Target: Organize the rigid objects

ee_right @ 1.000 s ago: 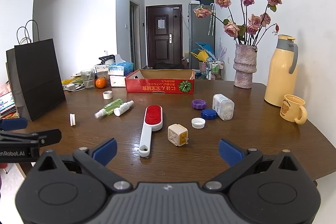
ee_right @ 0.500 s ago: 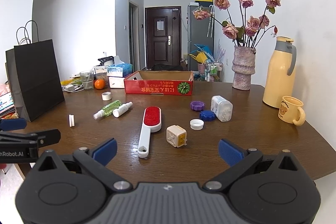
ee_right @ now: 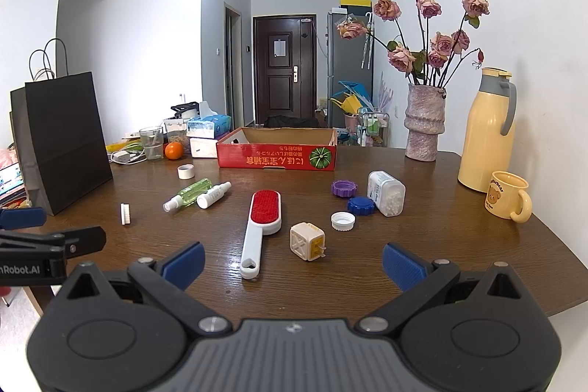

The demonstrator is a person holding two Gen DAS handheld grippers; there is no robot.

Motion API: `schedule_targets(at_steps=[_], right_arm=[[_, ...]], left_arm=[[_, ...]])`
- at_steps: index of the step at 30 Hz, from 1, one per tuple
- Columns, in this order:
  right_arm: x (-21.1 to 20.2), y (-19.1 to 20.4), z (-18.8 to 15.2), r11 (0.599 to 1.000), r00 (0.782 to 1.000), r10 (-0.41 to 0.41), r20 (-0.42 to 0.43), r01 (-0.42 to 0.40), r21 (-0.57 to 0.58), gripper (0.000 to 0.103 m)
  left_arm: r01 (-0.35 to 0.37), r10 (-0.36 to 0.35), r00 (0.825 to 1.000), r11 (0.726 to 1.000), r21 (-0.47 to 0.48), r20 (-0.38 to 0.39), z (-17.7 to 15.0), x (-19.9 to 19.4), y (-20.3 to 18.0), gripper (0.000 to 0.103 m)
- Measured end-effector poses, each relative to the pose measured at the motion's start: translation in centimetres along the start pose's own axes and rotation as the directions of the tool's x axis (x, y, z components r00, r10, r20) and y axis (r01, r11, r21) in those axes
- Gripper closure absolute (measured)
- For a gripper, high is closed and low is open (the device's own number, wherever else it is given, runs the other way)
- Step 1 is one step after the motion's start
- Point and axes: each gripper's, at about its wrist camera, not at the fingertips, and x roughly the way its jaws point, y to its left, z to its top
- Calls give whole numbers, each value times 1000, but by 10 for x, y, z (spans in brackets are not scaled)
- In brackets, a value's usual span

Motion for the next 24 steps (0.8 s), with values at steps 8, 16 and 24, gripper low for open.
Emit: schedule_targets(at_steps=[8,16,24], right_arm=[[0,0,0,1000,1000,0,0,0,0,0],[0,0,0,1000,1000,0,0,0,0,0],[0,0,-1,1000,1000,0,0,0,1,0]], left_arm=[[-1,1,1000,1000,-1,0,0,0,0,0],[-1,1,1000,1000,-1,0,0,0,0,0],[0,0,1000,1000,-4,-3,0,0,-1,0]])
